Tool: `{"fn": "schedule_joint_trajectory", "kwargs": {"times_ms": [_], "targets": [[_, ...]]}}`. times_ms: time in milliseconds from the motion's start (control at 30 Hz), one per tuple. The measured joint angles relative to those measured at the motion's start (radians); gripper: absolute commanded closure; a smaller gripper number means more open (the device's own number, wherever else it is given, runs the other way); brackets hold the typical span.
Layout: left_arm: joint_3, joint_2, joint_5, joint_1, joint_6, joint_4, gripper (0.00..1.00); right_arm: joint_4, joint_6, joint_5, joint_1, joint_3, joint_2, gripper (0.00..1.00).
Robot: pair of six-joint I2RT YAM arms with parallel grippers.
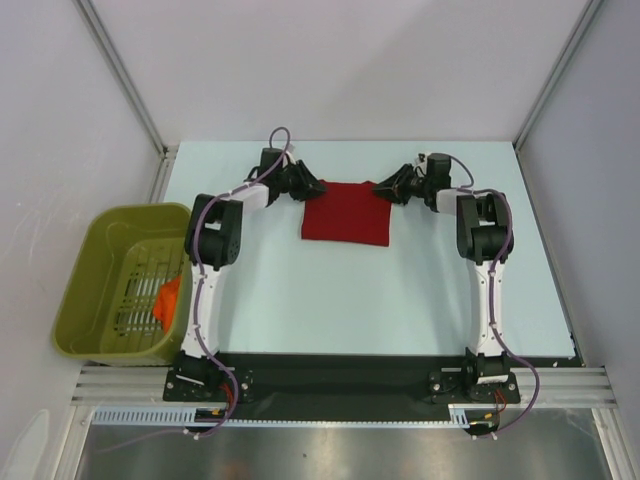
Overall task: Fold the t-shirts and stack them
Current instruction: Fold the tshirt
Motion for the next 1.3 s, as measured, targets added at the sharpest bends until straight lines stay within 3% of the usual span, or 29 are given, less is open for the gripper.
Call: {"fn": "schedule_joint_trajectory", "kwargs": {"times_ms": [200,467,667,800,1067,1300], "targets": [[0.116,0.098,0.058,0.055,-0.106,0.053,0.65,-0.054,0.0,0.02,-0.036,0.115,0.066,0.7],[0.336,0.206,0.038,0.076,-0.106,-0.014,0.61,-0.249,-0.016,0.09,-0.057,0.351,0.161,0.69],[0.344,0.176,-0.017,0.08,-0.04,-0.13,0.57,-0.53,-0.137,0.155,-0.085,0.585,0.201,0.53],[0.253,0.043,-0.053,0.08,-0.009,-0.205,0.57,-0.682,-0.262,0.182,-0.112,0.629,0.161,0.41],[0.008,-0.429,-0.099,0.028,0.063,-0.275,0.58,-0.914,-0.506,0.249,-0.111,0.544,0.02,0.29],[-0.397,-0.874,-0.085,-0.097,0.113,-0.286,0.54,-0.99,-0.571,0.287,-0.04,0.493,-0.01,0.26]]}}
